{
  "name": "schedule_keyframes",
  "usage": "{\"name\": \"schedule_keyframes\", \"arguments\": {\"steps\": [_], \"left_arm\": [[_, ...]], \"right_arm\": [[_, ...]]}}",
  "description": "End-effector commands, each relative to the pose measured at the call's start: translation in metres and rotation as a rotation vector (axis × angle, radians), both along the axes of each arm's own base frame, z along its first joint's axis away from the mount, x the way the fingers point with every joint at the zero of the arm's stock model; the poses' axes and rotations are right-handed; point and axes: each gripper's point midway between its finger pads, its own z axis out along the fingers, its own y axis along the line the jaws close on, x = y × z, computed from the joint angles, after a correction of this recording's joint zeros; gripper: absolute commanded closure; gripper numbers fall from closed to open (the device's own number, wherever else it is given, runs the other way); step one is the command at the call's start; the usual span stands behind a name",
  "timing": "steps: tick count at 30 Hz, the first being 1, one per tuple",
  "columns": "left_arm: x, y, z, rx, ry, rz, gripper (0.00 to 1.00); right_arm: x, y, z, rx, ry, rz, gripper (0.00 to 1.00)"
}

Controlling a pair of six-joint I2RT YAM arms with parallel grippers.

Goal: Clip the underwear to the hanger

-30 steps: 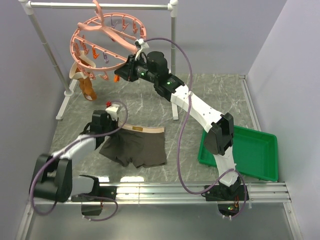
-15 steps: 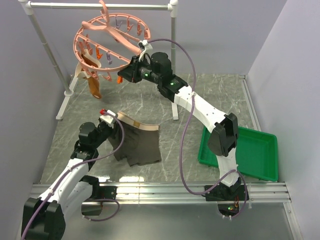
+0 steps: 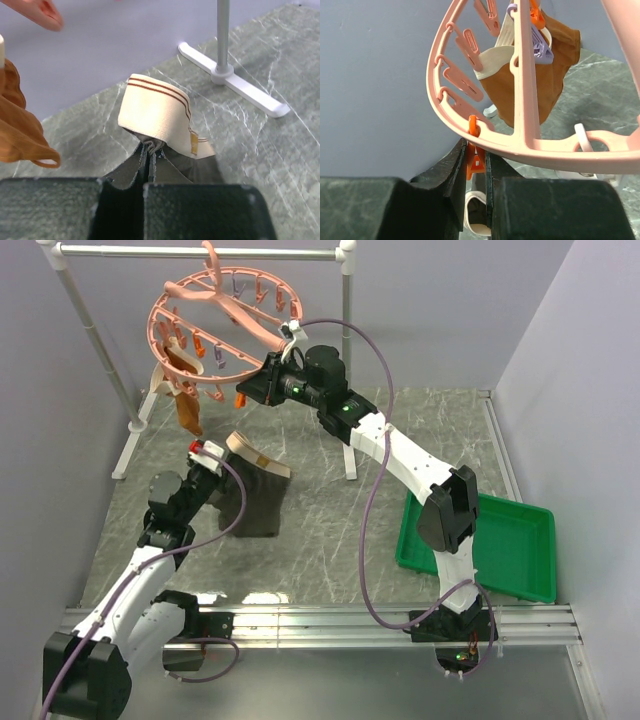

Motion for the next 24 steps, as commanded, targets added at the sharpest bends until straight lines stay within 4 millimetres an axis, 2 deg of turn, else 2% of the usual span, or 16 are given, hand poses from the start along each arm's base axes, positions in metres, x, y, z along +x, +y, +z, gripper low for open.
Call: {"name": "schedule_keyframes", "arguments": {"steps": [1, 12, 24], "left_arm": [[0.007, 0.001, 0.043, -0.045, -0.106, 0.018, 1.0], [0.018, 0.01, 0.058, -0.075, -0.116, 0.086, 1.0], [0.03, 0.009, 0.074, -0.1, -0.154, 0.094, 1.0]], "right_arm": [[-0.018, -0.007, 0.033, 0.063, -0.02, 0.034, 1.0], [-0.017, -0.005, 0.031, 0.09, 0.046, 0.037, 1.0], [-0.015, -0.002, 0.03, 0.1, 0.063, 0.036, 1.0]]}}
